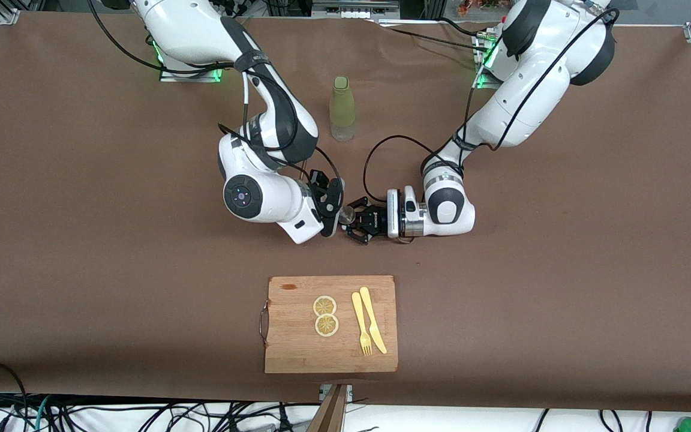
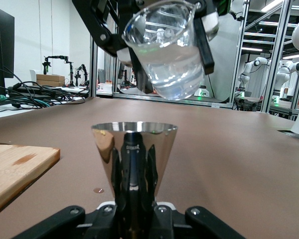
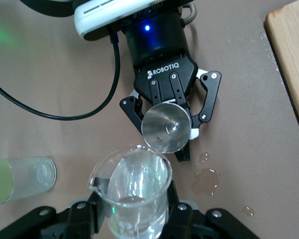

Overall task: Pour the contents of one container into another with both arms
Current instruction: 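Tilt the beaker with the right gripper, pouring into the jigger held by the left gripper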

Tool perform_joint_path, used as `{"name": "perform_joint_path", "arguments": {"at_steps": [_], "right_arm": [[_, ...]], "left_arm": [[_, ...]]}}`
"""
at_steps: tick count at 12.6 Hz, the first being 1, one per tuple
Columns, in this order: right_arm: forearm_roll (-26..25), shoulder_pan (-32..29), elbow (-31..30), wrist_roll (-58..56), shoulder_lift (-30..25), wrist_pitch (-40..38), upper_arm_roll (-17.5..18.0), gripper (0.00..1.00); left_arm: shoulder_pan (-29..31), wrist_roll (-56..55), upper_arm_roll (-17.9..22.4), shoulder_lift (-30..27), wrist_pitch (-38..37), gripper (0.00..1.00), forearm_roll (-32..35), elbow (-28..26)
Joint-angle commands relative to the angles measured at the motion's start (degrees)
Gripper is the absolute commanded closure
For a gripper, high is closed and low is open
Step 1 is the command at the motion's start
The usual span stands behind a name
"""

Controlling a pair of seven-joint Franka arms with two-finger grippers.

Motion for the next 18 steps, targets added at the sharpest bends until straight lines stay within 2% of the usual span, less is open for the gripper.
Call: {"name": "perform_joint_path", "arguments": {"at_steps": [1, 18], "right_arm": [[-0.96, 0.79, -1.17, 1.18, -0.75, 0.43, -0.39, 0.87], [-0.52, 1.14, -0.47, 7.42, 0.66, 4.73, 0.85, 0.87]], "left_arm": [[-0.31, 2.50, -0.35, 2.14, 1.29, 1.00, -2.22, 1.62], [-0.13, 3.29, -0.35, 2.49, 1.29, 1.00, -2.13, 1.71]]}}
